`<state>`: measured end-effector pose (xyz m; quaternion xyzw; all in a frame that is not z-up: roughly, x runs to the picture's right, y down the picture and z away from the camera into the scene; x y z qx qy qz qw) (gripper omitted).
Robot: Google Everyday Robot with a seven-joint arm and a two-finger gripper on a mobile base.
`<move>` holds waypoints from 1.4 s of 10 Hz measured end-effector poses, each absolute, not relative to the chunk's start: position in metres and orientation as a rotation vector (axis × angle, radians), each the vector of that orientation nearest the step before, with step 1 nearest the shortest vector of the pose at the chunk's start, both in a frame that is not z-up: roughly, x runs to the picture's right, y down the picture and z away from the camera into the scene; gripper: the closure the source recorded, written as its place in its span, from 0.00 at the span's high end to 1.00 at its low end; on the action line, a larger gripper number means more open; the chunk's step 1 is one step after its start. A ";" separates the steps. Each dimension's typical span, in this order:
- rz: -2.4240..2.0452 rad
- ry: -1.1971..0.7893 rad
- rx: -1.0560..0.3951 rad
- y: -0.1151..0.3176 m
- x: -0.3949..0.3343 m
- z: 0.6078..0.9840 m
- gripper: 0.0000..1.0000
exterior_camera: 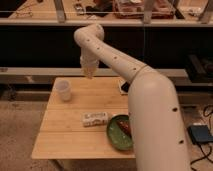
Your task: Move the arm in a circular motion
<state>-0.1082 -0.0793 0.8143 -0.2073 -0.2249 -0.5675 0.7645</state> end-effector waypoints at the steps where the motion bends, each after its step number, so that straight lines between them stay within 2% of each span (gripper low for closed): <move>1: -1.298 -0.530 -0.447 -0.071 -0.138 0.823 0.00; 3: -1.427 -0.617 -0.426 -0.048 -0.188 0.825 0.00; 5: -1.524 -0.686 -0.391 -0.025 -0.217 0.811 0.00; 8: -1.659 -0.787 -0.364 0.042 -0.224 0.758 0.00; 9: -1.663 -0.789 -0.381 0.072 -0.206 0.735 0.00; 11: -1.610 -0.748 -0.419 0.102 -0.165 0.712 0.00; 14: -1.400 -0.577 -0.490 0.118 -0.060 0.674 0.00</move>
